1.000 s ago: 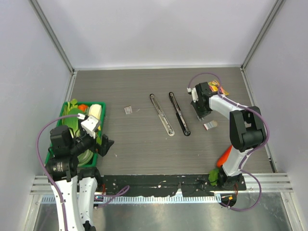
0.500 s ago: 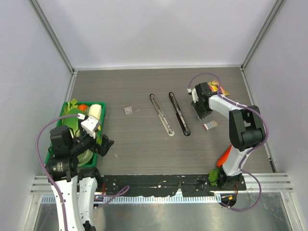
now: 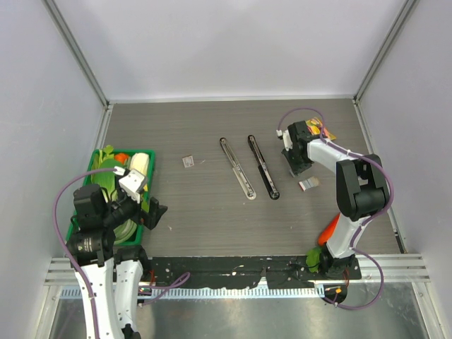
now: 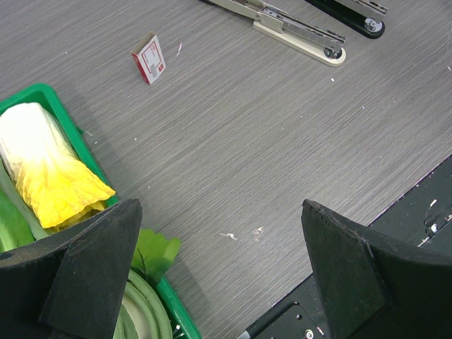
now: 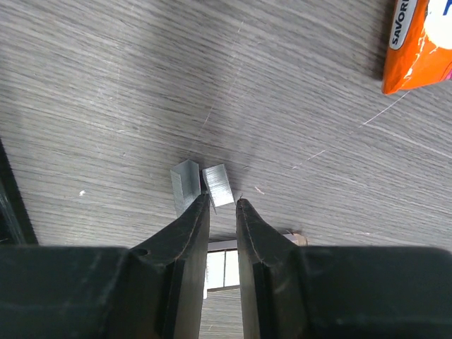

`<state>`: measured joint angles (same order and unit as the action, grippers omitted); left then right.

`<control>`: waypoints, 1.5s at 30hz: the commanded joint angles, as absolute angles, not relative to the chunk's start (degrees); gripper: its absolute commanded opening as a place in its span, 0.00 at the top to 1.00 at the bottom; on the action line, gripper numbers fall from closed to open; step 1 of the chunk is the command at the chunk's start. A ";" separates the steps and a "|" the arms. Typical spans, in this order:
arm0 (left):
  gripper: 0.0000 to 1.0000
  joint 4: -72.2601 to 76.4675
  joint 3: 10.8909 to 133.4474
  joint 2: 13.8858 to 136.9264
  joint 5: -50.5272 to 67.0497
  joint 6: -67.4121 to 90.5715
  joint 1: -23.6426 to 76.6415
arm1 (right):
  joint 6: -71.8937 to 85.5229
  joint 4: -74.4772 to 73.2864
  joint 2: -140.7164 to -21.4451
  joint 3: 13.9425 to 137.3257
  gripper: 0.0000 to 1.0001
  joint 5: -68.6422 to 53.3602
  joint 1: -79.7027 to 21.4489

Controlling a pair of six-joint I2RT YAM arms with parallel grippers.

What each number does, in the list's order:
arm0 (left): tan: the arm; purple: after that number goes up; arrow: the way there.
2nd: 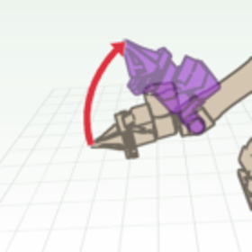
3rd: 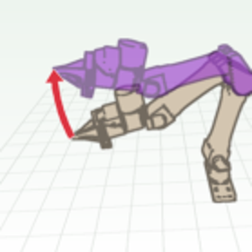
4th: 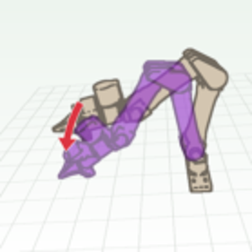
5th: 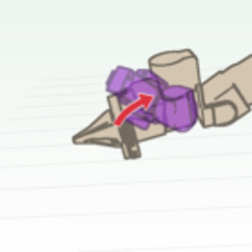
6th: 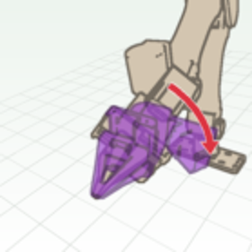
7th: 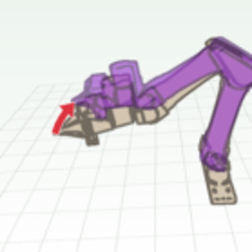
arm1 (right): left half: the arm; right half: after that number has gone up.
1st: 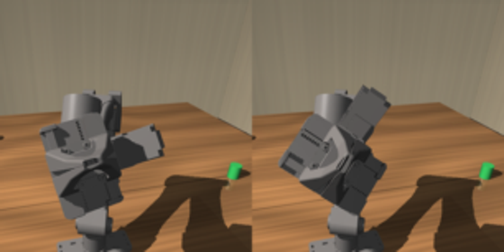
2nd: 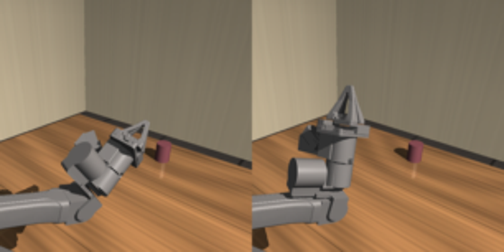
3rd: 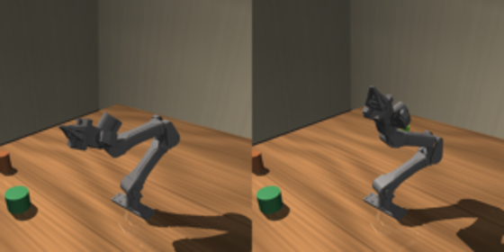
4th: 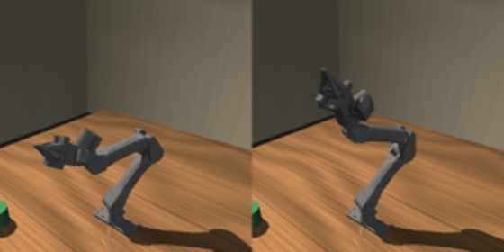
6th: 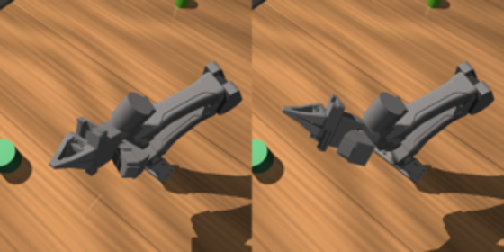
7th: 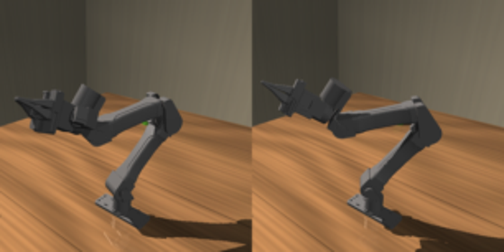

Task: Load the staples into the stapler
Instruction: Adjust the staple at the center of the board.

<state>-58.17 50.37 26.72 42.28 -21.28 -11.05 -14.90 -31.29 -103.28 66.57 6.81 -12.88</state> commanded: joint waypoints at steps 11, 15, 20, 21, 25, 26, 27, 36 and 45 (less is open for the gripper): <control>0.00 -58.27 50.71 26.37 43.59 -21.36 -11.34 | -15.38 -31.82 -104.50 68.12 0.82 5.45 -12.48; 0.00 -58.27 50.71 26.28 43.59 -21.36 -11.43 | -15.21 -31.03 -103.19 67.76 0.85 5.45 -12.48; 0.00 -58.27 50.71 26.19 43.51 -21.27 -11.43 | -14.94 -30.94 -101.78 67.59 0.88 4.83 -12.31; 0.00 -58.27 50.71 26.19 43.59 -21.36 -11.43 | -14.94 -30.85 -101.60 67.59 0.88 4.66 -12.30; 0.00 -58.27 50.71 26.19 43.59 -21.36 -11.43 | -14.85 -30.59 -100.81 67.41 0.89 4.13 -12.13; 0.00 -58.27 50.71 26.19 43.59 -21.36 -11.51 | -14.85 -30.50 -100.64 67.41 0.88 3.96 -12.13; 0.00 -58.27 50.71 26.19 43.59 -21.36 -11.43 | -14.77 -30.50 -100.46 67.33 0.89 3.69 -12.13; 0.00 -58.27 50.71 26.19 43.59 -21.36 -11.42 | -14.68 -30.50 -99.84 67.32 0.89 1.50 -12.04; 0.00 -58.27 50.71 26.19 43.59 -21.36 -11.43 | -14.68 -30.59 -99.49 67.32 0.89 1.05 -12.04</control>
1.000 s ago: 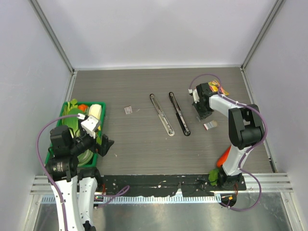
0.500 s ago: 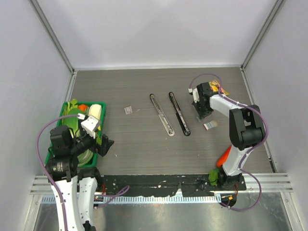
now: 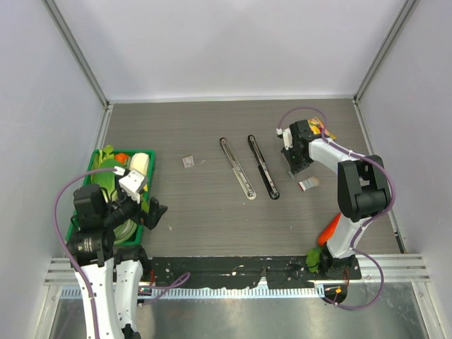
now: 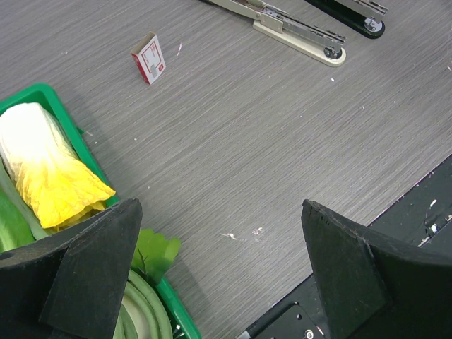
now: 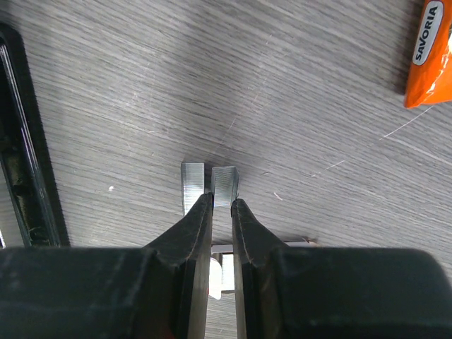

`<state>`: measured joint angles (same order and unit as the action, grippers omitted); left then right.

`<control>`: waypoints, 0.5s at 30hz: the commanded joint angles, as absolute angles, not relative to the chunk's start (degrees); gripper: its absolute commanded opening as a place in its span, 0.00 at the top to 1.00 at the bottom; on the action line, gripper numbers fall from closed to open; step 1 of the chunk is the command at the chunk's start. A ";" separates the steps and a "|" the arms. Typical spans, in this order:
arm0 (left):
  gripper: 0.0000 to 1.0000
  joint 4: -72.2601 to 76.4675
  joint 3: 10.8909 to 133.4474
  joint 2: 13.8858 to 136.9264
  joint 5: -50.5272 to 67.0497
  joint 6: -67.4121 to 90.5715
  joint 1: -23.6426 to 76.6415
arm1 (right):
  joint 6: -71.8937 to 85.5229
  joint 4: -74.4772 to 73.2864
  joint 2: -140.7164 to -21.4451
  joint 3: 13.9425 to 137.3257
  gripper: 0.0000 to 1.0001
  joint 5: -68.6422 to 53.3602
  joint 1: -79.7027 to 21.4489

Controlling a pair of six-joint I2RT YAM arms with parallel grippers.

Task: Load the staples into the stapler
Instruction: Adjust the staple at the center of the board.

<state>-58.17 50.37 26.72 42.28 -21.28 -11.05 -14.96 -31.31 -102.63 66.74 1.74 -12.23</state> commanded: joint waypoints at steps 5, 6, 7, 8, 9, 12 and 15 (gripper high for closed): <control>0.00 -58.27 50.71 26.19 43.59 -21.36 -11.43 | -14.68 -30.59 -99.23 67.24 0.89 0.70 -12.04; 0.00 -58.27 50.63 26.19 43.59 -21.36 -11.43 | -14.68 -30.59 -99.32 67.24 0.89 0.79 -11.95; 0.00 -58.27 50.71 26.19 43.51 -21.36 -11.43 | -14.68 -30.59 -99.32 67.24 0.89 0.70 -12.04; 0.00 -58.27 50.71 26.19 43.59 -21.36 -11.34 | -14.68 -30.67 -99.32 67.32 0.89 0.70 -12.04; 0.00 -58.27 50.63 26.19 43.51 -21.27 -11.42 | -14.68 -30.67 -99.40 67.32 0.89 0.70 -12.04; 0.00 -58.27 50.71 26.28 43.59 -21.44 -11.43 | -14.68 -30.76 -99.40 67.41 0.89 0.79 -12.04; 0.00 -58.27 50.71 26.28 43.59 -21.44 -11.43 | -14.68 -30.76 -99.40 67.41 0.89 0.09 -11.95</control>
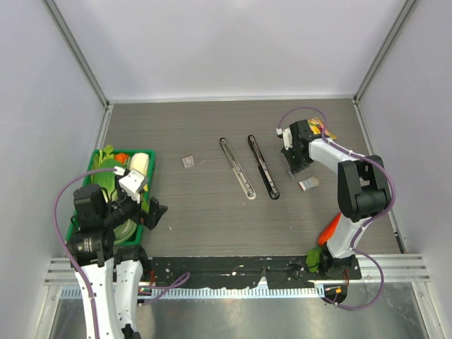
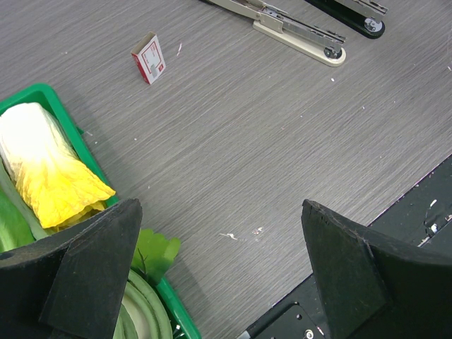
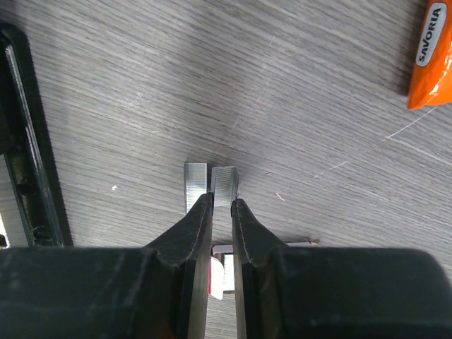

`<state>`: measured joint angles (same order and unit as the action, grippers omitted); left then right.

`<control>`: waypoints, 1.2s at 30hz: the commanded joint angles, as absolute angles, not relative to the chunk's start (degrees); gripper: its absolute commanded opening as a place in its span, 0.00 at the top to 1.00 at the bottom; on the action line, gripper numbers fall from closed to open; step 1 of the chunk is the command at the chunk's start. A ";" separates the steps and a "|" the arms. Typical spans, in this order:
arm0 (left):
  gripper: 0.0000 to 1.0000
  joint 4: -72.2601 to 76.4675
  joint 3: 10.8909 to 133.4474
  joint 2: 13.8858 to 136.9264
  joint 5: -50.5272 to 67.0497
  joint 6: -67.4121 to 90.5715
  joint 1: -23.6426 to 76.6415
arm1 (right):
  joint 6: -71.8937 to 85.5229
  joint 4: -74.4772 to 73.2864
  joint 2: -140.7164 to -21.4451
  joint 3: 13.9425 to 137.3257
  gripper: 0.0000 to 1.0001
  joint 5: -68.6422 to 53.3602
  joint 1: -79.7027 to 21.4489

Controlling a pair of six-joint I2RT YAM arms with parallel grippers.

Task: Load the staples into the stapler
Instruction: Adjust the staple at the center of the board, then pick up the staple from the center of the board.

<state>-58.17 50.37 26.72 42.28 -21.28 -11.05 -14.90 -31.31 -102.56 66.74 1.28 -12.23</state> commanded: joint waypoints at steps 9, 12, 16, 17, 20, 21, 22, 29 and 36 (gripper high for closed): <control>0.00 -58.27 50.71 26.28 43.59 -21.27 -11.43 | -15.03 -31.55 -99.32 67.85 0.90 -2.11 -11.87; 0.00 -58.27 50.71 26.28 43.51 -21.36 -11.43 | -14.94 -31.46 -99.14 67.85 0.90 -2.29 -11.78; 0.00 -58.36 50.63 26.28 43.59 -21.36 -11.43 | -14.77 -31.55 -99.14 67.76 0.90 -2.29 -11.69; 0.00 -58.27 50.63 26.28 43.59 -21.27 -11.43 | -14.77 -31.55 -99.23 67.76 0.89 -2.37 -11.69; 0.00 -58.27 50.71 26.45 43.51 -21.36 -11.43 | -14.77 -31.47 -99.23 67.76 0.89 -2.20 -11.69; 0.00 -58.27 50.71 26.37 43.51 -21.36 -11.43 | -14.77 -31.46 -99.23 67.68 0.90 -2.20 -11.69; 0.00 -58.27 50.63 26.37 43.59 -21.36 -11.43 | -14.77 -31.38 -99.32 67.68 0.89 -2.20 -11.69; 0.00 -58.27 50.63 26.28 43.59 -21.36 -11.43 | -14.85 -31.81 -99.14 67.94 0.90 -4.91 -11.69; 0.00 -58.27 50.63 26.28 43.59 -21.36 -11.43 | -14.85 -31.73 -97.47 67.59 0.90 -8.88 -11.69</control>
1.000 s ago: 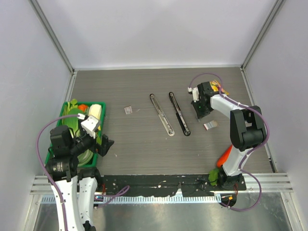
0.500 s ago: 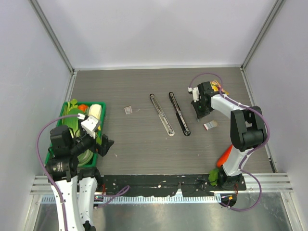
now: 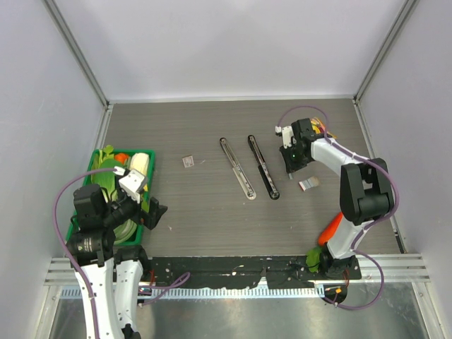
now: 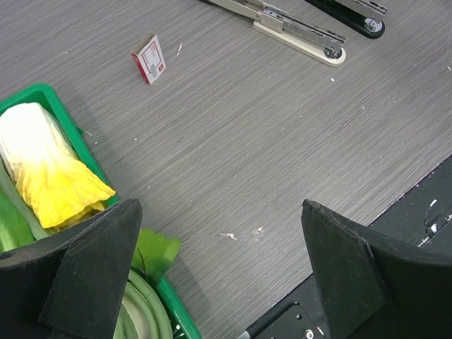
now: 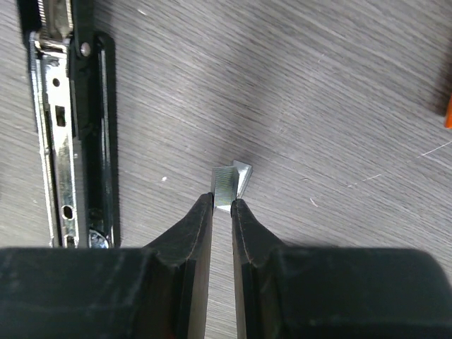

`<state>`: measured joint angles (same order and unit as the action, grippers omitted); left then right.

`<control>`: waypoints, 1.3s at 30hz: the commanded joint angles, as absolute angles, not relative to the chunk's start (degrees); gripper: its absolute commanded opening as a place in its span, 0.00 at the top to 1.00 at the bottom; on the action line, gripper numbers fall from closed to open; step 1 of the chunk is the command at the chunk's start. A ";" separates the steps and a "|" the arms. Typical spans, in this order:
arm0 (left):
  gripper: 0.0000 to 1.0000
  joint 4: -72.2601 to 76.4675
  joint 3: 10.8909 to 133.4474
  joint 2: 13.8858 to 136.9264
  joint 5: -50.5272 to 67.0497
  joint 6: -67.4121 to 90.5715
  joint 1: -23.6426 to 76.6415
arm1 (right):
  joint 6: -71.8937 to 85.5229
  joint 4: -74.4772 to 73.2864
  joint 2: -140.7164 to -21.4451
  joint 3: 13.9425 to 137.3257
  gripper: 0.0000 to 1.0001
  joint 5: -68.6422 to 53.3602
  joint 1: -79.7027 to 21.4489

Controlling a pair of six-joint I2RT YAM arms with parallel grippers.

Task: Load the staples into the stapler
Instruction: Pick up the staple from the center of the board.

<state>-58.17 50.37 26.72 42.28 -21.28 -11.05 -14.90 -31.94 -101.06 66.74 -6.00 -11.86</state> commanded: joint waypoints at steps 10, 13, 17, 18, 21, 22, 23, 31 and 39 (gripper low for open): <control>0.00 -58.18 50.54 26.19 43.77 -21.36 -11.43 | -15.21 -33.13 -97.74 68.29 0.90 -12.47 -11.69; 0.00 -60.37 50.97 26.72 46.74 -24.58 -11.43 | -16.52 -36.03 -96.42 69.87 0.90 -19.84 -11.69; 0.00 -75.95 55.45 30.31 61.13 -42.49 -10.81 | -21.86 -44.44 -95.19 73.55 0.89 -31.97 -11.78; 0.00 -79.42 57.11 31.45 66.57 -47.76 -10.72 | -22.93 -46.04 -94.84 74.35 0.89 -36.60 -11.95; 0.00 -84.90 64.75 36.55 72.32 -60.90 -10.81 | -27.05 -51.31 -93.52 76.99 0.90 -41.81 -13.00; 0.00 -83.86 68.43 40.13 76.25 -60.39 -10.81 | -28.38 -52.37 -92.99 77.60 0.90 -43.14 -13.36; 0.00 -79.67 70.12 41.91 78.12 -58.29 -10.81 | -29.43 -54.65 -92.38 78.56 0.90 -44.29 -14.32; 0.00 -41.59 77.26 58.00 57.83 -27.16 12.47 | -37.08 -62.31 -86.93 83.14 0.89 -49.39 -21.53; 0.00 -34.54 74.10 73.54 28.42 -39.43 45.22 | -44.02 -71.36 -88.94 87.72 0.89 -58.97 -23.47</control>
<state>-41.17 75.42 69.28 44.53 -33.47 33.65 -38.65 -65.28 -88.42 85.89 -52.29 -22.81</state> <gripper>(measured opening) 0.996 0.200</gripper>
